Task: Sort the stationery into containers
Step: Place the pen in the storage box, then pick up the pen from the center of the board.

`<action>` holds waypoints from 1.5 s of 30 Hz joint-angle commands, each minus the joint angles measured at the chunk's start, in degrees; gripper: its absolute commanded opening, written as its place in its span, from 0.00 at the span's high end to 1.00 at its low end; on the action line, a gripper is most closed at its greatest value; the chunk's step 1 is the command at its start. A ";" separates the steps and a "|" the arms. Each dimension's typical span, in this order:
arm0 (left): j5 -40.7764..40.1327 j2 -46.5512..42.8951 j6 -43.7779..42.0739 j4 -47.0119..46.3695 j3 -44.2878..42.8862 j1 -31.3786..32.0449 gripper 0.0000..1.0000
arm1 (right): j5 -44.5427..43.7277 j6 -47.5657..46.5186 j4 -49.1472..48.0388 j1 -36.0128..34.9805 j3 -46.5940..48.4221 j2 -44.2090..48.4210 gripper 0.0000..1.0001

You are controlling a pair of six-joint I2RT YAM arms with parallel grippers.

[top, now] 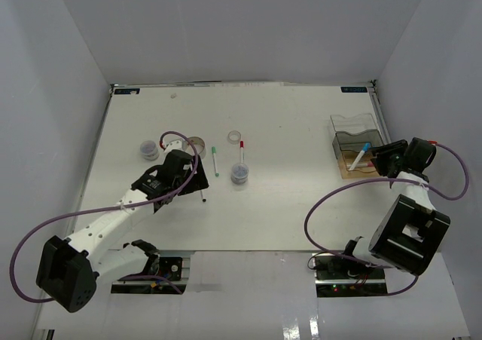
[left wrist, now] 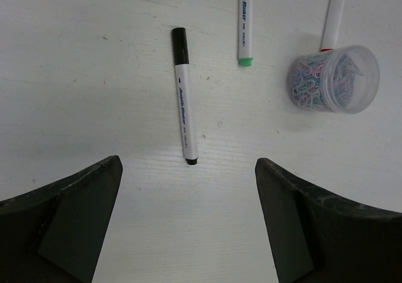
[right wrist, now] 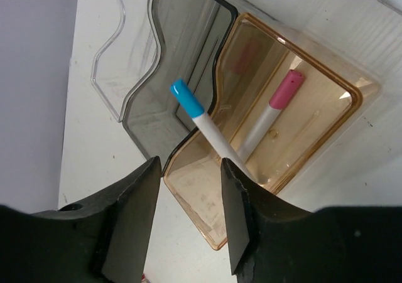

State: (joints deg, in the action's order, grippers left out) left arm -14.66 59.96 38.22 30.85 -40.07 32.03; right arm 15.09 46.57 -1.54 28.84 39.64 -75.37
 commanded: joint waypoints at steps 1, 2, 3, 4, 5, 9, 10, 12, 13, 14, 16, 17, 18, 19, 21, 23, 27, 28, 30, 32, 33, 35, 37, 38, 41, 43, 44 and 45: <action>-0.02 0.50 1.07 -0.62 0.52 -0.21 0.02 | 0.99 -0.95 -1.45 0.25 0.44 0.49 0.50; 0.15 0.59 1.77 -0.62 0.52 -0.21 0.02 | 1.17 -1.12 -1.10 0.25 0.27 0.75 0.43; 0.33 0.68 2.12 -0.62 0.61 -0.21 0.02 | 1.34 -1.56 -0.83 0.16 0.35 1.89 0.40; 0.59 0.85 2.47 -0.53 0.61 -0.21 0.02 | 1.43 -2.00 -0.66 0.16 0.44 2.77 0.36; 0.51 1.29 3.43 -0.27 0.70 -0.21 0.02 | 1.43 -3.14 0.39 0.16 0.44 3.56 0.27; 0.33 3.58 6.07 0.52 0.53 -0.21 0.02 | 2.22 -8.32 3.80 0.08 0.62 10.31 0.19; 0.50 4.28 6.51 0.70 0.35 -0.21 0.02 | 2.66 -9.38 4.26 -0.01 0.44 11.81 0.17; 0.94 6.12 7.39 0.79 0.09 -0.21 0.02 | 2.66 -12.36 5.58 -0.45 -0.08 16.28 0.14; 0.86 6.65 7.66 0.88 0.00 -0.21 0.02 | 3.01 -12.99 5.58 -0.63 -0.35 17.96 0.14; 0.86 7.18 7.92 0.88 0.00 -0.21 0.02 | 3.10 -13.43 5.24 -0.98 -1.48 19.55 0.14; 0.51 8.32 8.36 0.79 -0.18 -0.21 0.02 | 3.19 -14.31 4.18 -2.56 -2.37 23.77 0.13; 0.33 8.50 8.54 0.79 -0.18 -0.21 0.02 | 3.36 -14.92 3.83 -3.69 -2.81 24.65 0.13; -0.19 8.68 8.63 0.79 -0.18 -0.21 0.02 | 3.63 -15.53 3.83 -4.31 -2.55 25.70 0.13; -0.29 9.03 8.72 0.70 -0.09 -0.21 0.02 | 3.72 -17.37 4.26 -5.01 -2.11 25.72 0.13; -0.55 9.38 8.72 0.53 0.00 -0.21 0.02 | 3.80 -19.84 6.54 -6.69 -0.45 24.84 0.13; -0.90 9.91 8.89 0.18 0.26 -0.21 0.02 | 5.21 -23.00 8.39 -8.00 0.18 24.14 0.13; -1.87 11.57 9.59 -0.09 0.35 -0.21 0.03 | 5.56 -25.82 8.05 -10.38 -0.96 25.10 0.13; -2.39 12.01 9.77 -0.09 0.26 -0.21 0.04 | 6.26 -26.09 7.70 -10.56 -1.49 25.36 0.13; -2.92 13.77 10.21 0.00 -0.26 -0.21 0.05 | 7.14 -26.35 6.91 -11.35 -2.02 26.32 0.13; -3.62 15.27 10.73 0.00 -0.44 -0.21 0.09 | 7.32 -26.26 6.38 -12.40 -2.72 26.94 0.14; -3.97 15.70 11.43 -0.09 -0.44 -0.21 0.10 | 7.41 -26.35 5.85 -12.75 -2.90 27.21 0.14; -4.85 16.93 11.88 0.00 -0.44 -0.21 0.14 | 7.58 -26.35 5.50 -13.46 -3.16 27.39 0.14; -5.30 17.73 12.58 -0.52 -0.62 -0.21 0.18 | 7.76 -26.35 5.23 -13.90 -3.51 27.21 0.14; -5.21 18.17 12.58 -0.70 -0.79 -0.21 0.18 | 8.02 -26.35 4.88 -13.99 -3.78 27.21 0.14; -4.33 20.45 12.41 -1.32 -2.20 -0.13 0.22 | 8.72 -26.18 4.35 -14.16 -4.13 27.03 0.14; -3.80 22.03 12.50 -1.49 -3.07 -0.04 0.25 | 8.73 -26.35 4.44 -14.34 -4.22 27.21 0.14; -3.63 22.39 12.58 -1.76 -3.17 0.22 0.27 | 8.73 -26.53 4.44 -14.51 -4.13 27.38 0.14; -3.63 22.91 12.67 -1.85 -3.25 0.49 0.32 | 8.73 -26.53 4.53 -14.69 -4.13 27.56 0.14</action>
State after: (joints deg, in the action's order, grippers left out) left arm -18.61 81.80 49.69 31.09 -42.02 32.05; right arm 22.70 21.34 5.63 14.72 35.68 -48.51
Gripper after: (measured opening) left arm 0.706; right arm 0.861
